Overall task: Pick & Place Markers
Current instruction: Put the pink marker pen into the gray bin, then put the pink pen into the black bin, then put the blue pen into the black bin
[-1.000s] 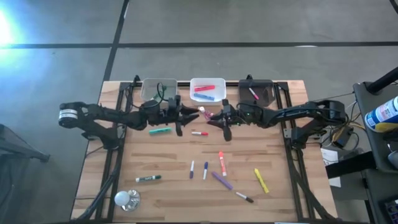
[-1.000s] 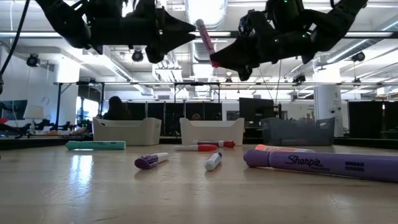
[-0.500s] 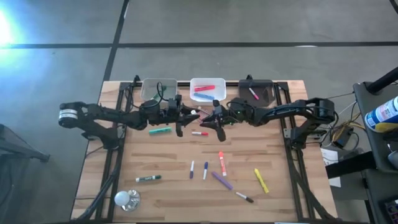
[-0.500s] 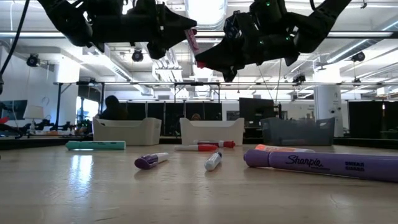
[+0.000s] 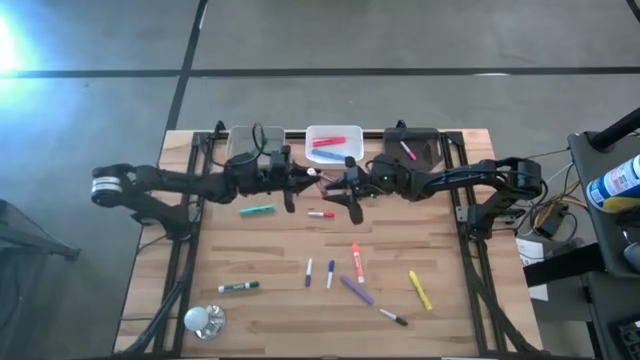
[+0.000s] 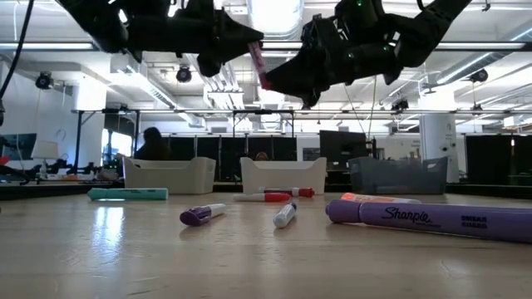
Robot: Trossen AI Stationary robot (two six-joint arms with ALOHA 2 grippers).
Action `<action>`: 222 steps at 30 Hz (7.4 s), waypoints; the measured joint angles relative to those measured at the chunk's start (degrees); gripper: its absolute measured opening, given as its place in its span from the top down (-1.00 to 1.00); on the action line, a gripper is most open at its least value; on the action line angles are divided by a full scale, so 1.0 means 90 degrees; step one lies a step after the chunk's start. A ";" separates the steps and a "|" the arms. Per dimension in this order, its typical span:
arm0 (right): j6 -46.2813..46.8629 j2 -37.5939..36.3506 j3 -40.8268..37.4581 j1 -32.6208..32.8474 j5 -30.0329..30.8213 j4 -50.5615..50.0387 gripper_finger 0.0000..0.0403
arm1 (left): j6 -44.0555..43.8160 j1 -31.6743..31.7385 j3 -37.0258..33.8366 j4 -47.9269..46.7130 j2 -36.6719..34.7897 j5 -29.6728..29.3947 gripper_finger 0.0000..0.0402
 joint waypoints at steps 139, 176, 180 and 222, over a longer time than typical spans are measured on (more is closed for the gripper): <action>-0.0516 0.1119 0.1284 0.0213 0.1482 -0.4766 0.77 | -0.0171 0.0679 -0.2926 0.1262 -0.0075 -0.0853 1.00; -0.0274 -0.0163 0.0031 -0.4653 0.2257 -0.6046 0.58 | -0.0256 0.0679 -0.2924 0.1265 -0.0075 -0.0851 1.00; -0.0267 -0.0223 0.0051 -0.4642 0.2282 -0.6057 0.43 | -0.0259 0.0679 -0.2899 0.1272 -0.0073 -0.0851 1.00; -0.0091 -0.5573 -0.4975 -0.2966 -0.0270 0.0487 0.96 | -0.0679 -0.0688 -0.0128 -0.4283 -0.0073 -0.2191 1.00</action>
